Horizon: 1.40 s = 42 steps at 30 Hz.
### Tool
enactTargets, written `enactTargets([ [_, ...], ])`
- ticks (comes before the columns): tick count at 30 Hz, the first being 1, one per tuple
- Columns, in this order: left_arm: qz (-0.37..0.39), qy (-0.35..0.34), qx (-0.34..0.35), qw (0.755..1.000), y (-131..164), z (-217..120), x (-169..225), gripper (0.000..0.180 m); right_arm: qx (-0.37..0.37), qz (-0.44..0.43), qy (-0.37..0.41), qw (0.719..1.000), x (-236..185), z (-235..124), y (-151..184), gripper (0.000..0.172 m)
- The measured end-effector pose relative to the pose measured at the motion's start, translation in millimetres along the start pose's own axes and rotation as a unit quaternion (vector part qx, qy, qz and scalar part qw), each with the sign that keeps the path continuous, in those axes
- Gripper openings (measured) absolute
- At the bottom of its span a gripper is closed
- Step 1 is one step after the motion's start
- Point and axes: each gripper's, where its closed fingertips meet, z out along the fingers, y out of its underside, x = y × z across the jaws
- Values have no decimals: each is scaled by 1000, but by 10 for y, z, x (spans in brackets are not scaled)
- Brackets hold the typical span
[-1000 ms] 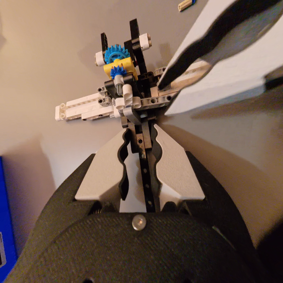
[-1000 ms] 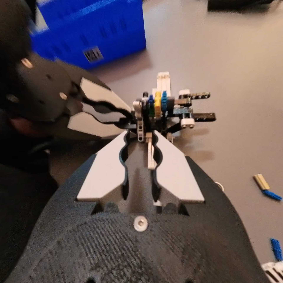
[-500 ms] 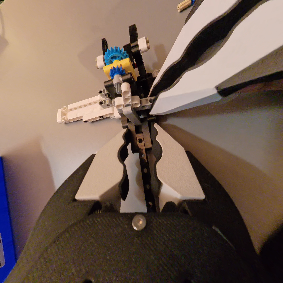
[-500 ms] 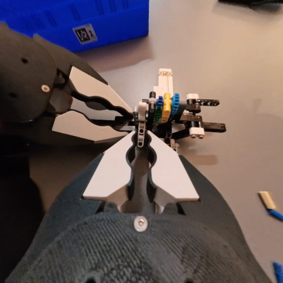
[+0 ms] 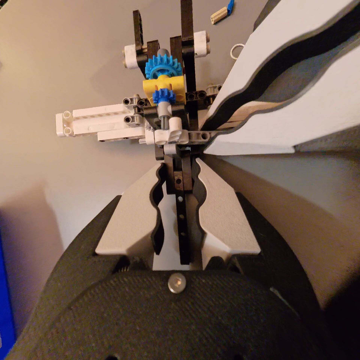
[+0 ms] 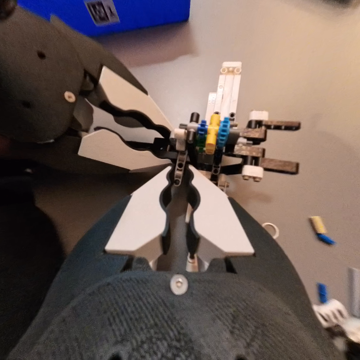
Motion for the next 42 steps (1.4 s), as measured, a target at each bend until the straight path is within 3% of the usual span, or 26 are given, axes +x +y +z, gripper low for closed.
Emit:
enactTargets([
  [3, 18, 5, 10, 1000, -7, -7, 4, 27, -14, -60, 48, 997, 54, 0, 13, 7],
  [6, -28, 64, 22, 997, -28, -93, 87, 28, -5, -10, 4, 1000, 50, 10, 37, 7],
  [8, -82, 91, 87, 989, -209, -240, 64, 16, -4, -6, 8, 1000, 106, 5, 70, 7],
  [11, -144, 130, 154, 969, -408, -387, 8, 20, 3, -4, -1, 1000, 81, 5, 54, 6],
  [15, -143, 112, 105, 978, -279, -240, -58, 19, 11, -13, -8, 1000, 36, 37, 16, 7],
  [21, -99, 71, 113, 986, -251, -176, -103, 15, 21, 16, -23, 999, 54, 55, -16, 7],
  [22, -96, 75, 110, 986, -243, -166, -92, 6, 22, 11, -22, 999, 57, 59, -23, 7],
  [27, -60, 31, 92, 993, -243, -118, -64, 9, 9, -16, 6, 1000, 63, 22, 8, 9],
  [35, -19, -15, 104, 994, -263, -84, -50, 10, 17, 104, -39, 994, 110, -68, 17, 9],
  [42, -85, 46, 110, 989, -263, -100, -4, 11, 62, 90, -48, 993, 110, -177, 9, 8],
])
